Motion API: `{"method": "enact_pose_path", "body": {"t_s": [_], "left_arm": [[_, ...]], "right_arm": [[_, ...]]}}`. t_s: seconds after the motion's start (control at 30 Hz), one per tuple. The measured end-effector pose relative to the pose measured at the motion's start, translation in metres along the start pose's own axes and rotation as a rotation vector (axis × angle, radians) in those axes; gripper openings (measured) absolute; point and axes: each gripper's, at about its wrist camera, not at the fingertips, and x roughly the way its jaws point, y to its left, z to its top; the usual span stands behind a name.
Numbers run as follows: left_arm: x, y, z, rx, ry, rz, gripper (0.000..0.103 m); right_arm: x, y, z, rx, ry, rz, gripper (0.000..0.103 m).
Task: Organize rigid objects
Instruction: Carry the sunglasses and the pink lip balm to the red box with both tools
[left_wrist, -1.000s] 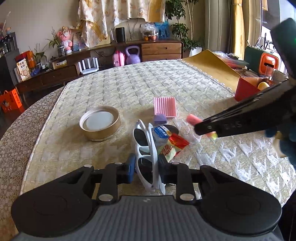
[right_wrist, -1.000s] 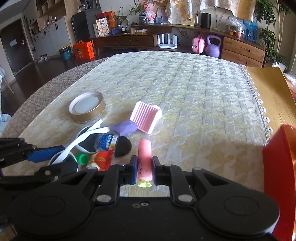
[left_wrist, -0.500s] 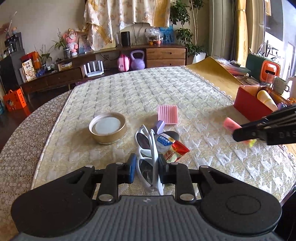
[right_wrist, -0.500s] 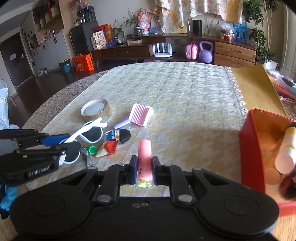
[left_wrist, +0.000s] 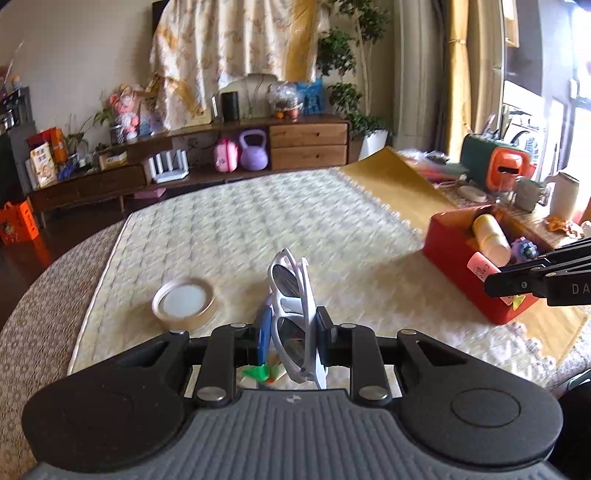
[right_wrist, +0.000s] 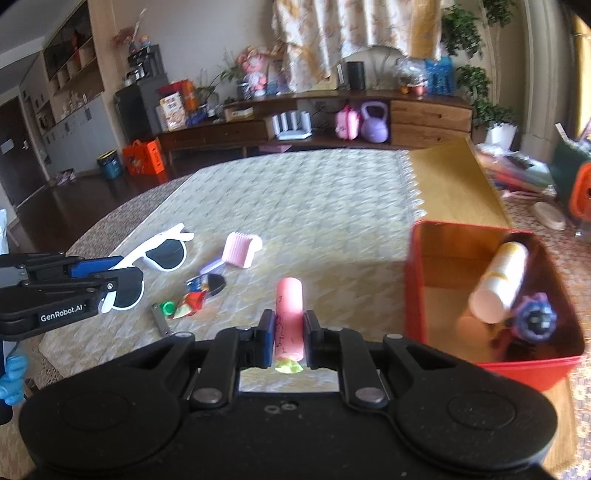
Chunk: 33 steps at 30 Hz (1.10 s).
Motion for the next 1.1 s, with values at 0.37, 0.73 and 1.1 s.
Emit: {"method": "enact_pose_path", "body": {"t_s": [0.37,0.73,1.1], "left_arm": [[0.0,-0.059,0.033,0.085,-0.053,-0.109,0.024],[0.027,-0.122,0.061,0.139,-0.043,-0.207,0.024],[0.077,-0.178,0.081,0.175,0.014,-0.229,0.024]], "right_arm": [[-0.039,-0.048,-0.006,0.072,-0.066,-0.093,0.015],[-0.058,-0.097,-0.008,0.123,-0.097,-0.165,0.015],[-0.053,-0.134,-0.006,0.142,-0.089,-0.206,0.015]]}}
